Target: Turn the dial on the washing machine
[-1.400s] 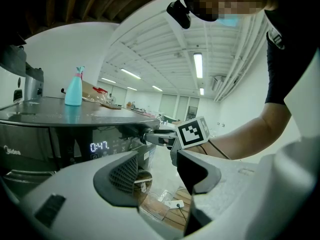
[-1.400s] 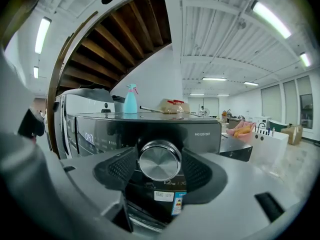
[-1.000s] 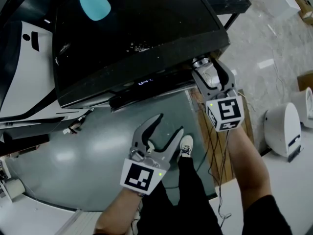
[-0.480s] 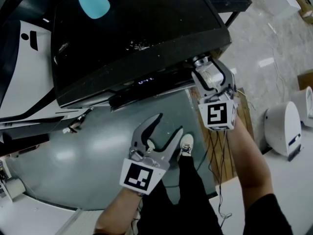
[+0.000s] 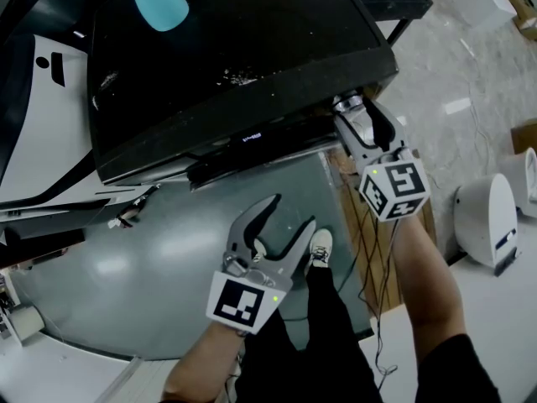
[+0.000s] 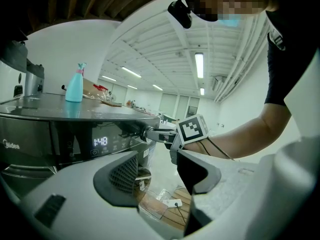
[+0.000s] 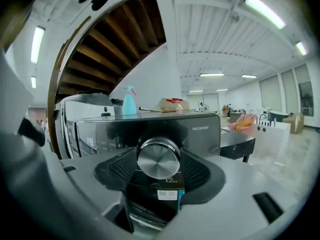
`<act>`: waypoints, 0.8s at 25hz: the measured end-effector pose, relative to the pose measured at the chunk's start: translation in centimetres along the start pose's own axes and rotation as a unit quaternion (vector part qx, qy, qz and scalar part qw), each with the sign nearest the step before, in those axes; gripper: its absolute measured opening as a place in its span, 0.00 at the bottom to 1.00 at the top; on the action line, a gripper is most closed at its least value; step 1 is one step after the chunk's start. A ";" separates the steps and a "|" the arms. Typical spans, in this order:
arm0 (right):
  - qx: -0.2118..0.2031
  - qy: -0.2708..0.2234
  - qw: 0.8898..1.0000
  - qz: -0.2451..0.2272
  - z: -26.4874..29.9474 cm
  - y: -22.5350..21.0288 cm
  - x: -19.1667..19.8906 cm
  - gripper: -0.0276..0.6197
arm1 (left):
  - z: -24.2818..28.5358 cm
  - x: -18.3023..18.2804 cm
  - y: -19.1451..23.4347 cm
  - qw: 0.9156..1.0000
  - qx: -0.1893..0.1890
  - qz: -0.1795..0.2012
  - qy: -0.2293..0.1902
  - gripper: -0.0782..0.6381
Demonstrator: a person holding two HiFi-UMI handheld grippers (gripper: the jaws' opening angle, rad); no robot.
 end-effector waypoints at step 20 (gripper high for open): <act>0.028 0.040 0.992 -0.113 -0.7 0.8 -0.5 0.49 | -0.4 0.1 -0.3 1.000 0.001 -0.001 -0.001 0.42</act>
Point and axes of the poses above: the fingertips, and each gripper's own axes: z forward along the fingers, y to its left, x out of its underside, the point moved 2 cm from there along -z, backward along the fingers, and after that the axes turned 9 degrees about -x, right-handed, at the moved point
